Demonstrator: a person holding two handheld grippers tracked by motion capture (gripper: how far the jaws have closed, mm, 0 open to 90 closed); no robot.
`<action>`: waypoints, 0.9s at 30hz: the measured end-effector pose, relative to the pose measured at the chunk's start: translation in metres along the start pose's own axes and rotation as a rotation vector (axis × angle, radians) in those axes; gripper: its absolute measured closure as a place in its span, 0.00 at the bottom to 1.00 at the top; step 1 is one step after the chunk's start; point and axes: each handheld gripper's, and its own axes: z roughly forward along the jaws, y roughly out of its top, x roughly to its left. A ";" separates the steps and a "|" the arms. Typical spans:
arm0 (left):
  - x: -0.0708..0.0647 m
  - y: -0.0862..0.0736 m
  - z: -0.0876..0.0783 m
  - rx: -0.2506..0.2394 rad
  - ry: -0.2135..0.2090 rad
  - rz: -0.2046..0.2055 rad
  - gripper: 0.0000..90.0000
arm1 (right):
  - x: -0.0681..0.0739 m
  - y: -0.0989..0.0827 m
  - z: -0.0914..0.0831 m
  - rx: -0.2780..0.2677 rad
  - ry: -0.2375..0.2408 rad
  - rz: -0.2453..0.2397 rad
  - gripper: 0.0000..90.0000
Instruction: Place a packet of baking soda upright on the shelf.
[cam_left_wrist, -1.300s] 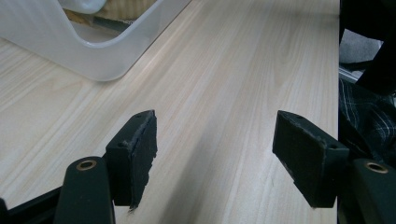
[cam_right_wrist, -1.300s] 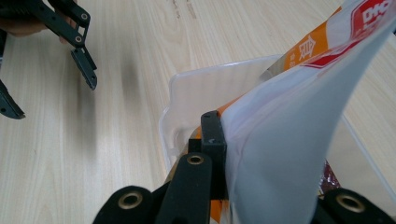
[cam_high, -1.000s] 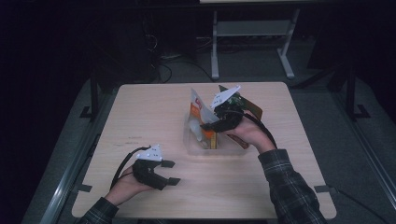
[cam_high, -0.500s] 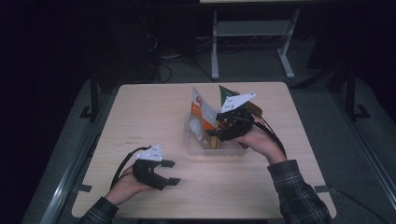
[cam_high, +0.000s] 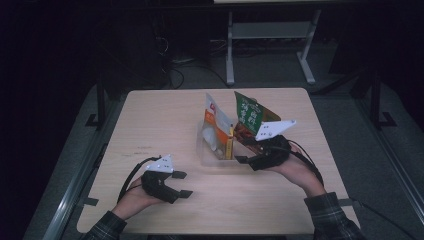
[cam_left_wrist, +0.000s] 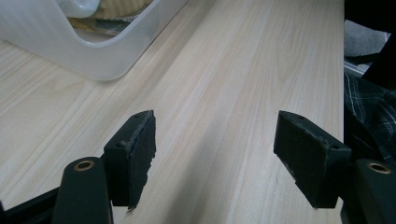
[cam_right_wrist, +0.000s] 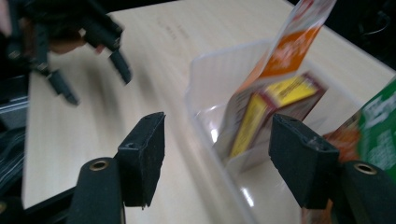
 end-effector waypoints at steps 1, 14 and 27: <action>-0.001 0.000 0.000 0.000 0.000 -0.003 0.32 | 0.002 -0.004 -0.002 -0.001 0.007 -0.002 0.40; -0.009 -0.003 0.000 0.045 0.025 0.009 0.32 | 0.024 -0.054 0.001 0.077 0.070 0.031 0.40; -0.018 -0.013 0.013 0.172 0.025 0.098 0.32 | 0.034 -0.079 0.025 0.255 0.099 -0.043 0.42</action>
